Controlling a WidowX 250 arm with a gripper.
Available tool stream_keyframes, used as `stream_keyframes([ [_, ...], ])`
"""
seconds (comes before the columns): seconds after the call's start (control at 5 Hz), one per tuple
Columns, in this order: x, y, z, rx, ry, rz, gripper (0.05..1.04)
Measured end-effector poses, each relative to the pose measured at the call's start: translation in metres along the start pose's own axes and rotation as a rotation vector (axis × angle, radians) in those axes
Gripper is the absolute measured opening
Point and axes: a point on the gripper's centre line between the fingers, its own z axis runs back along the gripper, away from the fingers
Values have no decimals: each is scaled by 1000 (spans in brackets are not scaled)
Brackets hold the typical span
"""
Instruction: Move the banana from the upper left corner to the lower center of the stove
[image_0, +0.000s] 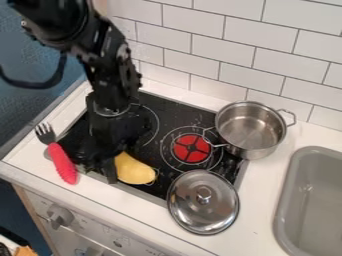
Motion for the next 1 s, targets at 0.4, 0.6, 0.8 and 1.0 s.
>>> stream_keyframes([
  [0.4, 12, 4, -14, -14, -1, 47, 646],
  [0.6, 11, 6, -14, -9, 21, 36, 925],
  [0.8, 12, 9, -7, 12, 21, 39, 1005],
  [1.0, 15, 6, 0, 30, 20, 16, 1000],
])
